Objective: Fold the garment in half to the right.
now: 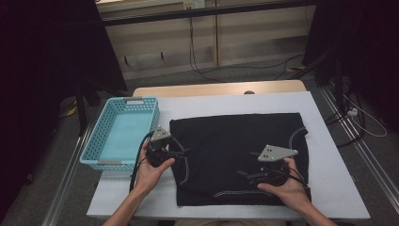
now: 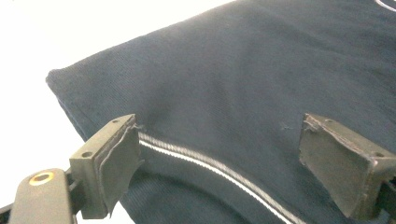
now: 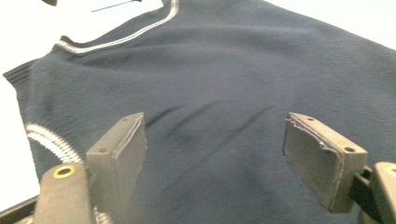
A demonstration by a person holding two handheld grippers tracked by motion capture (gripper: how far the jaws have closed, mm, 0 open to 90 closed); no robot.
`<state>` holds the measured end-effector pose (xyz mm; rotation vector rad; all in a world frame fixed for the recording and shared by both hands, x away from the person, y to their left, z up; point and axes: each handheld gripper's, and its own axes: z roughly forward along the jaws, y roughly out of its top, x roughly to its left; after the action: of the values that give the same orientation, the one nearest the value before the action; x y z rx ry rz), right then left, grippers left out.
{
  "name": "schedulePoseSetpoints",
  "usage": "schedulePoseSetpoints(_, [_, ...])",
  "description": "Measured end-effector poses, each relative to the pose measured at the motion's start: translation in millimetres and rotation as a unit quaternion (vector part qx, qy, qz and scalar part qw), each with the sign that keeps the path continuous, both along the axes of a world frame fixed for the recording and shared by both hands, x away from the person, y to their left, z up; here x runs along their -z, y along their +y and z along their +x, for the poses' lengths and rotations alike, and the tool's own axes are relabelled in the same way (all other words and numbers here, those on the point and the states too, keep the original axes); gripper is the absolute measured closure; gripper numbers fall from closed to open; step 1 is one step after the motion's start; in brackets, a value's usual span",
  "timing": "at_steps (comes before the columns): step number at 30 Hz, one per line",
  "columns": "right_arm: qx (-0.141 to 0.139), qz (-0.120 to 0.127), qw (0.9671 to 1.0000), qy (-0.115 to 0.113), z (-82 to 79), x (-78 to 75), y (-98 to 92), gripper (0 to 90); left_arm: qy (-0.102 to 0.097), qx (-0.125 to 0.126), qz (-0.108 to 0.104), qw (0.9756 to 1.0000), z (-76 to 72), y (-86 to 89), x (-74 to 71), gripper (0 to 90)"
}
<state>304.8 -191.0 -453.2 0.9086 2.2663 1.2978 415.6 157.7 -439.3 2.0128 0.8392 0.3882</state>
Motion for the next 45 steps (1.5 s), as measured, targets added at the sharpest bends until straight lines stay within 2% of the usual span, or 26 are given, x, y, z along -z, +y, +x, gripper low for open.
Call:
schedulePoseSetpoints(2, [-0.004,-0.002,1.0000,0.002,-3.1,1.7,2.3,22.0,0.001,-0.008,0.014,0.9999,5.1,-2.5,1.1,13.3])
schedulePoseSetpoints(3, [-0.006,-0.004,1.0000,0.005,-4.0,2.6,3.4,22.2,0.002,-0.010,0.015,0.9998,7.8,-3.3,1.4,13.2])
schedulePoseSetpoints(6, [-0.017,-0.011,0.9998,0.005,-4.3,4.6,6.5,24.9,-0.008,-0.018,0.024,0.9995,15.9,-6.5,0.1,12.9])
schedulePoseSetpoints(8, [-0.021,-0.012,0.9997,0.007,-2.8,5.5,7.5,24.9,-0.005,-0.023,0.017,0.9996,23.6,-7.5,-0.9,11.7])
schedulePoseSetpoints(11, [-0.022,-0.014,0.9996,0.013,-1.3,7.5,7.5,25.0,-0.001,-0.038,0.024,0.9990,34.9,-10.8,-0.6,13.5])
schedulePoseSetpoints(14, [-0.023,-0.015,0.9995,0.013,-1.8,7.8,7.2,24.9,0.017,-0.044,0.023,0.9986,41.9,-16.1,3.0,14.8])
schedulePoseSetpoints(16, [-0.023,-0.015,0.9996,0.009,-2.4,6.6,7.1,24.9,0.005,-0.049,0.037,0.9981,43.7,-20.4,4.9,16.7])
schedulePoseSetpoints(19, [-0.025,-0.013,0.9996,0.009,-2.7,6.7,7.2,25.0,0.003,-0.062,0.036,0.9975,52.6,-22.3,7.0,17.9])
schedulePoseSetpoints(21, [-0.027,-0.016,0.9995,0.011,-2.6,7.3,7.5,25.1,0.002,-0.078,0.043,0.9960,58.7,-22.6,8.1,20.0])
schedulePoseSetpoints(22, [-0.027,-0.016,0.9994,0.011,-2.6,7.4,7.8,25.5,-0.006,-0.086,0.048,0.9951,61.1,-23.2,9.1,20.1])
schedulePoseSetpoints(24, [-0.031,-0.018,0.9993,0.012,-2.4,7.8,8.4,26.5,-0.006,-0.085,0.057,0.9947,66.8,-23.3,11.5,21.4])
schedulePoseSetpoints(26, [-0.032,-0.020,0.9992,0.013,-2.0,8.5,8.9,26.5,-0.002,-0.095,0.061,0.9936,72.2,-22.3,14.6,25.4])
schedulePoseSetpoints(28, [-0.032,-0.020,0.9992,0.014,-1.8,8.8,9.0,26.6,0.006,-0.103,0.058,0.9930,78.8,-18.8,17.8,28.2])
schedulePoseSetpoints(29, [-0.032,-0.020,0.9992,0.014,-2.0,8.8,9.1,26.6,0.013,-0.115,0.064,0.9912,82.0,-16.9,19.1,30.9])
schedulePoseSetpoints(31, [-0.033,-0.020,0.9991,0.015,-2.4,9.0,9.4,26.7,0.029,-0.130,0.048,0.9900,87.8,-13.3,21.7,32.9])
schedulePoseSetpoints(33, [-0.037,-0.023,0.9989,0.015,-2.7,9.5,10.1,27.4,0.028,-0.132,0.058,0.9891,91.2,-12.8,23.7,35.2])
schedulePoseSetpoints(36, [-0.039,-0.024,0.9988,0.016,-2.8,9.9,10.9,27.3,0.026,-0.134,0.063,0.9887,94.4,-13.9,24.7,33.4])
schedulePoseSetpoints(37, [-0.039,-0.024,0.9988,0.016,-2.6,10.1,10.9,27.3,0.023,-0.138,0.069,0.9878,94.8,-14.6,25.1,31.2])
schedulePoseSetpoints(39, [-0.039,-0.023,0.9988,0.018,-2.5,10.4,10.7,27.2,0.024,-0.143,0.069,0.9870,96.4,-14.5,25.9,26.7])
schedulePoseSetpoints(43, [-0.040,-0.024,0.9987,0.019,-2.6,10.6,10.4,27.0,0.030,-0.151,0.080,0.9848,100.3,-11.6,27.5,22.9])
schedulePoseSetpoints(45, [-0.041,-0.026,0.9986,0.019,-2.3,10.7,10.7,27.0,0.038,-0.148,0.072,0.9855,102.3,-11.2,28.8,22.6])
